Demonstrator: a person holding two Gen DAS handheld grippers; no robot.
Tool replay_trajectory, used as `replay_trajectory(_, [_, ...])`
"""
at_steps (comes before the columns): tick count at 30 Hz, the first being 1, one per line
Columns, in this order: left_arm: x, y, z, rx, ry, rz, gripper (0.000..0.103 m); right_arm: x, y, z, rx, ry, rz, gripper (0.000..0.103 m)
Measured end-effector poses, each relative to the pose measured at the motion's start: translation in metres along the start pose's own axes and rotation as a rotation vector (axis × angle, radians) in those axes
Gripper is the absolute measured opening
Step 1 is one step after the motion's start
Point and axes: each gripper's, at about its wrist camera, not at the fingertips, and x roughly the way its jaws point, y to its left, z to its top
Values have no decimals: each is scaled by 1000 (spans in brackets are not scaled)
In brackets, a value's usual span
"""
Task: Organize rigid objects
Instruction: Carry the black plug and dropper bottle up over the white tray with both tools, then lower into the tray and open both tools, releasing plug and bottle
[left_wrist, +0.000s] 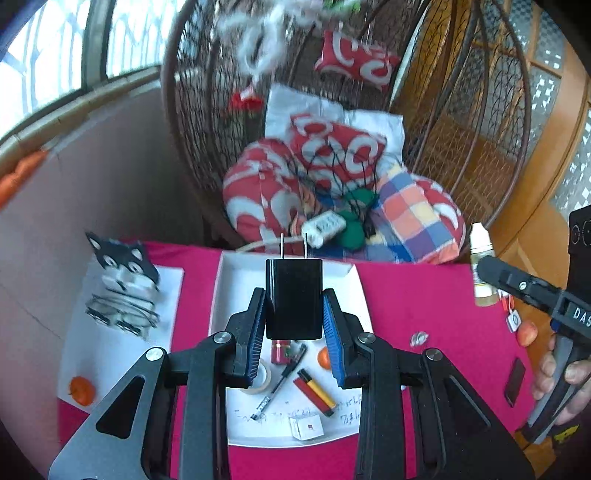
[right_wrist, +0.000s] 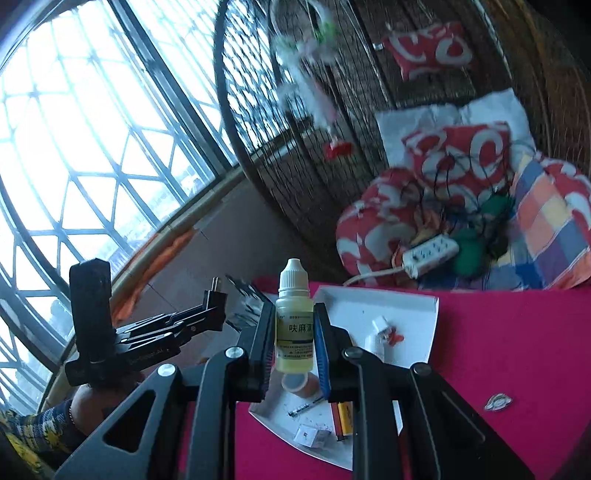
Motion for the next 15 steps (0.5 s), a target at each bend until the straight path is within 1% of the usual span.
replay_trajectory(3, [28,5,-2,3,52,-31,29,26,-7,-8,10,62,-29,19])
replay_trajectory(6, [61,19,-4,-33,127,-57,29,53,-14,-19,25,130,-64,19])
replay_trajectory(10, [94,38,-13,-72,212,-45,29,83,-25,-36,47,209,-119,19])
replay_trajectory(15, [117,39,-24,-76,274,-47,29,105,-35,-58,59,291,-185,19])
